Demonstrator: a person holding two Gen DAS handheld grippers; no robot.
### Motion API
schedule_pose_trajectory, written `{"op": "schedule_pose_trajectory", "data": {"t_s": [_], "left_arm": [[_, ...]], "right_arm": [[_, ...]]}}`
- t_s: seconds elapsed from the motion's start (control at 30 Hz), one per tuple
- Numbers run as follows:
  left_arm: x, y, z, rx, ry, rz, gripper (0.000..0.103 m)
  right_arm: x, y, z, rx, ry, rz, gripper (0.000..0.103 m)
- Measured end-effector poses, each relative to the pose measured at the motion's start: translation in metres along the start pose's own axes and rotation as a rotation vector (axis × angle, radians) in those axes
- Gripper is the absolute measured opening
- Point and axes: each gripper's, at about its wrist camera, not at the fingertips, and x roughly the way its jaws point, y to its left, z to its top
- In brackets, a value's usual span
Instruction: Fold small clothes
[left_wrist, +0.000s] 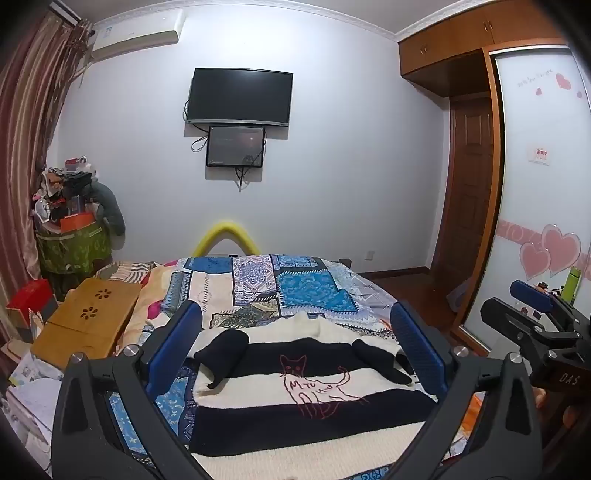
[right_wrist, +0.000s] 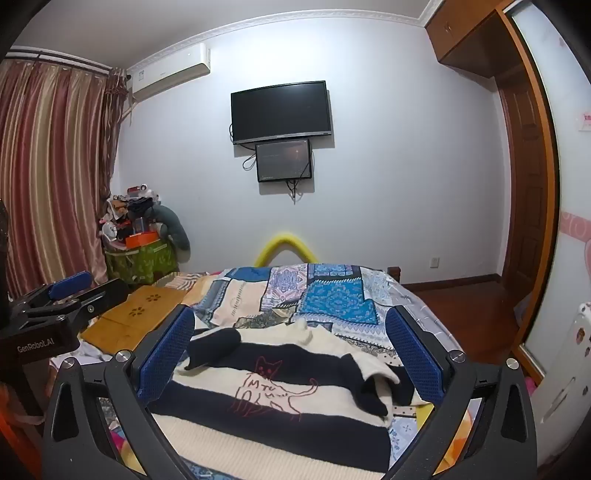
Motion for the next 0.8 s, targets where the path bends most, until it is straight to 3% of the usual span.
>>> {"op": "schedule_pose_trajectory", "data": {"t_s": [0.13,0.8], "left_arm": [[0.0028,-0.0017,0.0009,0.011,0.026,-0.002,0.103],[-0.0032,-0.0045,-0.002,0.036,-0.006,0.005,0.103]], "right_arm": [[0.0006,0.0002,0.0,0.0,0.008,-0.001,0.103],[-0.0007,-0.0009,0.0017,-0.001,0.009,-0.003,0.103]]}}
